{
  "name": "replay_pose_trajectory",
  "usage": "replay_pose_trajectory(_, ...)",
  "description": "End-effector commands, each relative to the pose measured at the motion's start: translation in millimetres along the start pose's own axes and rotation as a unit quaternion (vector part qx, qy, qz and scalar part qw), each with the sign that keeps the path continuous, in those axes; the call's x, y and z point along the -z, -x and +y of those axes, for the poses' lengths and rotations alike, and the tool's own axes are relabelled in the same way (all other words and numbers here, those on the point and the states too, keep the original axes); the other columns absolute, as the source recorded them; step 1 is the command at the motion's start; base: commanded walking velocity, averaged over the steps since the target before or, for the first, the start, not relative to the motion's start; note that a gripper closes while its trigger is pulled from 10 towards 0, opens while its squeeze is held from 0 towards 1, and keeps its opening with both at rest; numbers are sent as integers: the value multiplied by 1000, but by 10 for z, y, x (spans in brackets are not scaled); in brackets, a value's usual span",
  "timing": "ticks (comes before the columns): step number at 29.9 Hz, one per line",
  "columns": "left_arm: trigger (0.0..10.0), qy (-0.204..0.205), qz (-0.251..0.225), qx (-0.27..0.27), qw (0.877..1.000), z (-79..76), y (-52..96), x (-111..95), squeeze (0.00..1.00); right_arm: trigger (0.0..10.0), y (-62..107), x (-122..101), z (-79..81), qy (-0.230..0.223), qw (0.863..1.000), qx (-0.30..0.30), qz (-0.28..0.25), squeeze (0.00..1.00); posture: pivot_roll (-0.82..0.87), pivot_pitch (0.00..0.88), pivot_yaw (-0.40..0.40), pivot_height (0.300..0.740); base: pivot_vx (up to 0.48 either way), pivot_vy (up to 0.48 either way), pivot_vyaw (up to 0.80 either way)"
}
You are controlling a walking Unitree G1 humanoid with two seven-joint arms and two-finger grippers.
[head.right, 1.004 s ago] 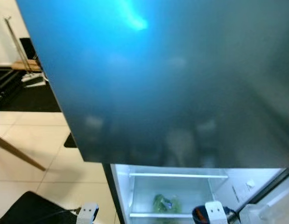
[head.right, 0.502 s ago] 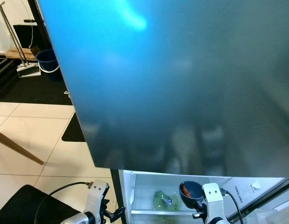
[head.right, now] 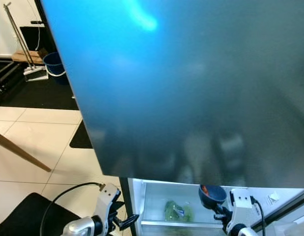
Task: Restocking fridge
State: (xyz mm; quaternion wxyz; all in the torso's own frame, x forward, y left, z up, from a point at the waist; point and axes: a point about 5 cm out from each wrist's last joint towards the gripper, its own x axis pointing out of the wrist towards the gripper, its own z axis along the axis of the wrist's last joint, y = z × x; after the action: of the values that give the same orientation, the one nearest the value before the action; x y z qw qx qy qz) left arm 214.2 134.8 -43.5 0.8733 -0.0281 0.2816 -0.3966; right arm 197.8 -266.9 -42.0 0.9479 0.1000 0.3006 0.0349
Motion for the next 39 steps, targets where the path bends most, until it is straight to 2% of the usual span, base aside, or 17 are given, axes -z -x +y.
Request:
replay_pose_trajectory(1,10000,-11,5,20,1000,-41,2,24,0,10000,22,-11,-41,-7,1000,5,-4,0,75,0,-35,740,0,0,0)
replay_pose_trajectory(5,10000,10,3,12,1000,-36,46,86,0,10000,25,-7,-46,-9,1000,8,-4,0,72,0,-29,740,0,0,0)
replay_pose_trajectory(6,10000,39,-5,0,999,-9,119,152,0,10000,32,6,-50,-11,1000,10,-2,0,72,0,-27,740,0,0,0)
replay_pose_trajectory(8,10000,56,-12,-3,998,15,181,187,0,10000,38,18,-54,-13,1000,12,-1,0,72,0,-27,740,0,0,0)
replay_pose_trajectory(11,10000,60,-15,0,998,20,202,196,0,10000,40,22,-56,-14,1000,12,0,0,72,0,-27,740,0,0,0)
replay_pose_trajectory(12,10000,65,-22,22,997,8,234,203,0,10000,42,29,-57,-14,1000,13,2,0,74,0,-24,740,0,0,0)
replay_pose_trajectory(13,10000,58,-30,75,995,-31,290,201,0,10000,45,37,-59,-13,1000,13,5,0,78,0,-23,740,0,0,0)
replay_pose_trajectory(14,10000,58,-30,75,995,-31,290,201,0,10000,45,37,-59,-13,1000,13,5,0,78,0,-23,740,0,0,0)
replay_pose_trajectory(15,10000,46,-28,112,992,-67,306,192,0,10000,44,37,-60,-13,1000,13,6,0,79,0,-22,740,0,0,0)
replay_pose_trajectory(19,10000,43,-28,136,989,-106,278,163,0,10000,40,37,-59,-10,1000,16,8,0,80,0,-21,740,0,0,0)
replay_pose_trajectory(23,10000,42,-13,138,989,-134,239,179,0,10000,36,45,-53,-10,1000,18,11,0,79,0,-23,740,0,0,0)
replay_pose_trajectory(25,10000,41,0,121,992,-142,218,218,0,10000,34,61,-43,-9,1000,19,15,0,79,0,-23,740,0,0,0)
replay_pose_trajectory(30,10000,52,22,123,991,-189,243,320,0,10000,34,88,-29,-8,1000,18,21,0,76,0,-24,740,-52,0,0)
replay_pose_trajectory(39,10000,56,23,114,992,-173,251,319,0,10000,34,103,-21,-7,1000,19,24,0,82,0,-25,740,-180,0,0)
